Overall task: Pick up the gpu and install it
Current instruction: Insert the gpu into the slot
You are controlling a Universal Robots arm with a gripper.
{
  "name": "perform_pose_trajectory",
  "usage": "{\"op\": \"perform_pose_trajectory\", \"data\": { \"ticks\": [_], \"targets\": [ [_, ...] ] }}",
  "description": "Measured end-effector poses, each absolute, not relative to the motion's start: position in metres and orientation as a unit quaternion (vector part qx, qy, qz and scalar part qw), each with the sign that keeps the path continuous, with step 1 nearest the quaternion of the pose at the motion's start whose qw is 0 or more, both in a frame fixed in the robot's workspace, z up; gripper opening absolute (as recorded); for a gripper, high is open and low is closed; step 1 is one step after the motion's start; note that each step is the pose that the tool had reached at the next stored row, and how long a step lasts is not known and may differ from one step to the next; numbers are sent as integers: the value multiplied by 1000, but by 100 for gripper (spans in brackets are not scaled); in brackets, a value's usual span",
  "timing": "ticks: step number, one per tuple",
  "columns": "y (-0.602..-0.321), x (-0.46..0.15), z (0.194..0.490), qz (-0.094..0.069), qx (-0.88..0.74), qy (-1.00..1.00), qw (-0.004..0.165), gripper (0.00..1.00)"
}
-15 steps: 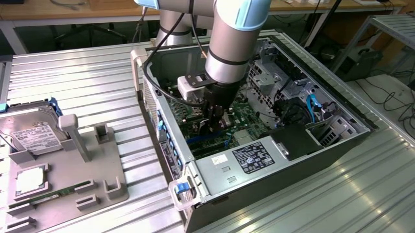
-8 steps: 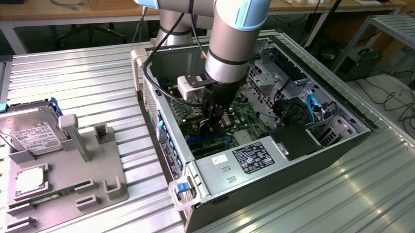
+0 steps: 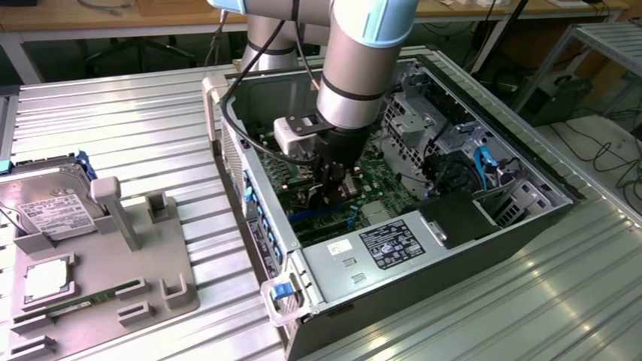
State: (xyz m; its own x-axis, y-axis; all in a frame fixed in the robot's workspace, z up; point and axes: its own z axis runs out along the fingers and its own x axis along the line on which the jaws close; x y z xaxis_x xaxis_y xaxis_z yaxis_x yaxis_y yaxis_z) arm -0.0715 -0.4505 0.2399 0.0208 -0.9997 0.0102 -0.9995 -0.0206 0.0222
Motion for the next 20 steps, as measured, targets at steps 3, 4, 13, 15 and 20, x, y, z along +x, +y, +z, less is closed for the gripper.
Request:
{"op": "perform_pose_trajectory", "data": {
  "ticks": [3,4,13,15,20],
  "targets": [
    [-450,-72,240,-4,714,-700,11,28],
    [-450,-72,240,-4,714,-700,11,28],
    [-450,-72,240,0,714,-700,7,28],
    [-450,-73,240,1,714,-700,7,28],
    [-449,-73,241,3,714,-700,4,28]
  ]
}}
